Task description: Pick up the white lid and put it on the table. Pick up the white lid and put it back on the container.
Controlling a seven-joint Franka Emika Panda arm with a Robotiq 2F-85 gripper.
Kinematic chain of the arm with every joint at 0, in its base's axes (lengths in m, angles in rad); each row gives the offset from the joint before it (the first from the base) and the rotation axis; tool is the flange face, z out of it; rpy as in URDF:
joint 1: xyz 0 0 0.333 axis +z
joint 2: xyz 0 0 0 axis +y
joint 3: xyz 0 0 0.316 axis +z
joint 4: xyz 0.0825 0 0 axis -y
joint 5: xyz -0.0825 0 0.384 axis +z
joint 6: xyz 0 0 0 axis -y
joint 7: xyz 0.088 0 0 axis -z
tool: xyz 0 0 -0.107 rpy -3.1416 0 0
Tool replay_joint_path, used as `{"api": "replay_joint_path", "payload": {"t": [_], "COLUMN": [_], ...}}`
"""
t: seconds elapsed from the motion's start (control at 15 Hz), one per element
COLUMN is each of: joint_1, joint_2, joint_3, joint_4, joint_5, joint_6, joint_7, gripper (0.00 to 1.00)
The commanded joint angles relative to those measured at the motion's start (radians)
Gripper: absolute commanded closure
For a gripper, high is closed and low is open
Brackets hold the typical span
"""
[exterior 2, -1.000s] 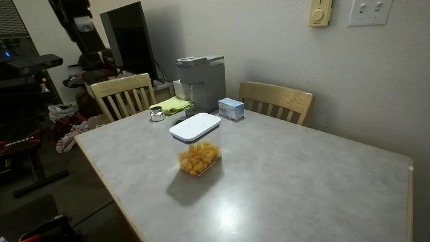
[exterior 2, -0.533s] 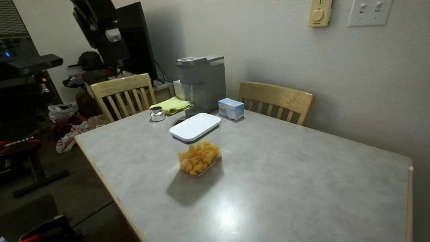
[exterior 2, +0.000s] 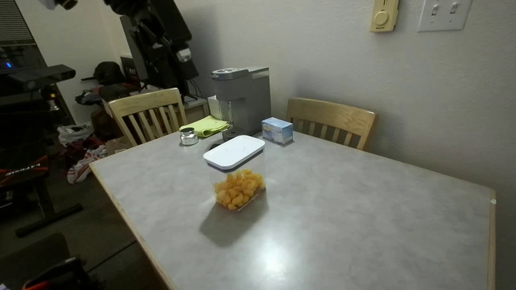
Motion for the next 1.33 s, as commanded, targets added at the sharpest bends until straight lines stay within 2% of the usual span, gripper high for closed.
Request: {"api": "replay_joint_path", "payload": {"t": [0.0, 0.07, 0.13, 0.4, 0.47, 0.8, 1.0, 1.27], "joint_1": [0.004, 0.004, 0.009, 0.024, 0.027, 0.053, 0.058, 0.059], "joint_2": [0.124, 0.149, 0.173, 0.246, 0.261, 0.340, 0.372, 0.414], "joint_3": [-0.018, -0.019, -0.023, -0.043, -0.048, -0.099, -0.109, -0.103], "joint_4": [0.092, 0.113, 0.134, 0.201, 0.216, 0.284, 0.293, 0.286], "joint_5": [-0.028, -0.040, -0.045, -0.033, -0.025, 0.161, 0.256, 0.318], "joint_6": [0.017, 0.017, 0.020, 0.035, 0.040, 0.042, 0.039, 0.047], "joint_7": [-0.037, -0.049, -0.073, -0.184, -0.214, -0.376, -0.455, -0.516], "gripper": [0.00, 0.16, 0.27, 0.55, 0.59, 0.97, 1.00, 1.00]}}
